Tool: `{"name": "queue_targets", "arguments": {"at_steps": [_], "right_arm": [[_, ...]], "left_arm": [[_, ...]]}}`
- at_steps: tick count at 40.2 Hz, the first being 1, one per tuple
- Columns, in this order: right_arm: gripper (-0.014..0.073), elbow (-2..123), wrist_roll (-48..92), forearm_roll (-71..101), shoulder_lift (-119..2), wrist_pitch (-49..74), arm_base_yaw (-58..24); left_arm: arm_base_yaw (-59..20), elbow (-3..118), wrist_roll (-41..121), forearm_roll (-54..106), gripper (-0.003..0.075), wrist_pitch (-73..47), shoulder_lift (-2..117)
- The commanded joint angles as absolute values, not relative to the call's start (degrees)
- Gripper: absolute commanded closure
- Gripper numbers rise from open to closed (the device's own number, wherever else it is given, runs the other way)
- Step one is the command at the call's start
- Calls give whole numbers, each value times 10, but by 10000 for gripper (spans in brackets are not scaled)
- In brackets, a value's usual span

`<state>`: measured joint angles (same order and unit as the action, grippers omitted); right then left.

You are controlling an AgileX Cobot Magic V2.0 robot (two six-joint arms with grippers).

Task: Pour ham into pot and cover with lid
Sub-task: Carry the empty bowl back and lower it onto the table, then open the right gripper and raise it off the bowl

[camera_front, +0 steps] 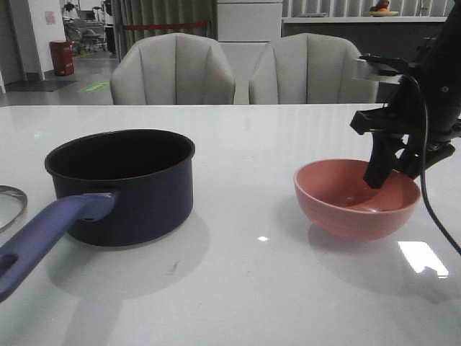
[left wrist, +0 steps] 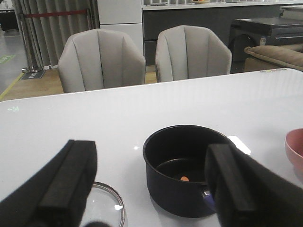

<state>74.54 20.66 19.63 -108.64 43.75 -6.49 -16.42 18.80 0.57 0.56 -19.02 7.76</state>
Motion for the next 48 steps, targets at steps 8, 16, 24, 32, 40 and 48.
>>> {"name": "queue_targets", "arguments": {"at_steps": [8, 16, 24, 32, 40, 48], "right_arm": [[234, 763, 214, 178, -973, 469, -62], [234, 720, 214, 177, -858, 451, -62], [234, 580, 214, 192, -715, 288, -68], [234, 423, 214, 195, -558, 93, -149], [234, 300, 213, 195, -422, -19, -229], [275, 190, 213, 199, -297, -97, -255]], "left_arm": [[-170, 203, 7, 8, 209, -144, 85], [-170, 203, 7, 8, 209, -144, 85], [-170, 203, 7, 8, 209, -137, 85], [-170, 203, 7, 8, 209, -138, 85], [-170, 203, 7, 8, 209, -142, 85], [-170, 203, 7, 8, 209, -142, 85]]}}
